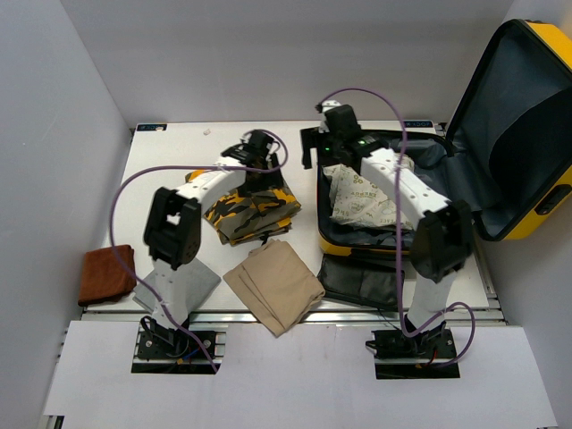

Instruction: Pack the luggage

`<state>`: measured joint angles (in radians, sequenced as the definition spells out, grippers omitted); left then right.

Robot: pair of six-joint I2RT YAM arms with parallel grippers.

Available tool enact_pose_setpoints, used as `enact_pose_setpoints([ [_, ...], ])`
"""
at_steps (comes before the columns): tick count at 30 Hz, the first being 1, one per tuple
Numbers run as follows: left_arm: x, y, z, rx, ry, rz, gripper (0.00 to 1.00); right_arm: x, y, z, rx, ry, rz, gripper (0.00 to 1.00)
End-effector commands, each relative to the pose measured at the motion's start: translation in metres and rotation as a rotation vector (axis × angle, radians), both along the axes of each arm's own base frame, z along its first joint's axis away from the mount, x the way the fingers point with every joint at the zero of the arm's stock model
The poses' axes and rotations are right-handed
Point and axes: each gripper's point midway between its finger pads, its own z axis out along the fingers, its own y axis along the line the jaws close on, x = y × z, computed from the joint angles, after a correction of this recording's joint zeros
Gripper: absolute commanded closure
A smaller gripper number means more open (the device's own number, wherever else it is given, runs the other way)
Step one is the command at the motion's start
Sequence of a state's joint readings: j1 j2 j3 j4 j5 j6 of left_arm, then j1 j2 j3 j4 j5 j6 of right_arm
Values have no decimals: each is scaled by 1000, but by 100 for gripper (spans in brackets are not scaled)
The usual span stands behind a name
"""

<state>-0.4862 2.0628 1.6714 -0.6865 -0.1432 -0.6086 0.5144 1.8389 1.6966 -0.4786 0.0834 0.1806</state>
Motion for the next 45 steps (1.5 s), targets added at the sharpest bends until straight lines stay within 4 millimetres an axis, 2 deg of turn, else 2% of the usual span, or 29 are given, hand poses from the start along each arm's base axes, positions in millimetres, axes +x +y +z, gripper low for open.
enact_pose_setpoints([
  [1,-5,67,89,64,-143,210,2,16,48,14,41,-35,32,11],
  [2,-8,89,91,81,-132,268,2,15,56,2,19,-4,43,11],
  [3,-23,106,93,88,-109,329,2,16,66,-1,16,9,57,11],
  [4,-27,123,92,108,-109,378,2,21,90,-5,19,6,85,11],
  [5,-31,146,89,105,-98,445,2,21,99,-12,14,23,96,11],
  [7,-46,177,67,100,-55,509,2,23,126,-24,17,25,122,11],
  [8,-47,183,60,80,-48,537,2,26,131,-30,16,26,115,11],
  [9,-58,191,42,88,-7,548,2,28,135,-35,11,22,106,11],
  [12,-56,210,19,61,-1,604,2,39,144,-65,-13,14,66,11],
  [13,-60,210,7,45,21,597,2,41,146,-83,-26,32,56,11],
  [14,-50,199,5,-9,-2,542,2,44,147,-91,-31,36,53,11],
  [16,-50,195,-5,-49,-3,518,2,51,144,-111,-67,38,23,11],
  [17,-40,183,-2,-105,-35,455,2,52,140,-120,-90,43,8,11],
  [20,-32,177,-9,-143,-49,405,2,53,135,-142,-113,70,-3,11],
  [22,-31,170,-15,-166,-33,378,2,47,137,-158,-128,93,24,11],
  [28,-38,168,-72,-159,118,373,2,21,152,-193,-91,207,148,11],
  [31,-45,166,-96,-151,193,374,2,9,158,-204,-93,240,213,19],
  [32,-45,165,-101,-154,201,368,2,6,159,-206,-104,238,245,28],
  [33,-45,163,-107,-158,213,362,5,2,160,-212,-117,245,265,32],
  [34,-46,161,-110,-166,222,356,20,-2,161,-214,-130,246,282,37],
  [35,-44,159,-110,-175,220,347,27,-11,167,-219,-155,239,324,46],
  [36,-40,157,-109,-186,214,334,34,-19,174,-223,-145,252,370,52],
  [37,-38,149,-105,-201,204,303,48,-24,179,-225,-136,259,401,59],
  [38,-36,145,-101,-203,190,286,54,-34,188,-227,-130,265,432,71],
  [40,-27,145,-90,-203,149,267,65,-44,199,-225,-76,298,472,83],
  [41,-23,142,-84,-217,131,248,83,-44,202,-219,-58,296,477,100],
  [42,-21,140,-79,-228,120,236,95,-44,205,-211,-44,290,477,100],
  [44,-11,133,-60,-256,73,191,100,-32,203,-191,-45,239,459,100],
  [45,-8,127,-50,-268,53,168,100,-24,204,-163,-37,177,459,100],
])
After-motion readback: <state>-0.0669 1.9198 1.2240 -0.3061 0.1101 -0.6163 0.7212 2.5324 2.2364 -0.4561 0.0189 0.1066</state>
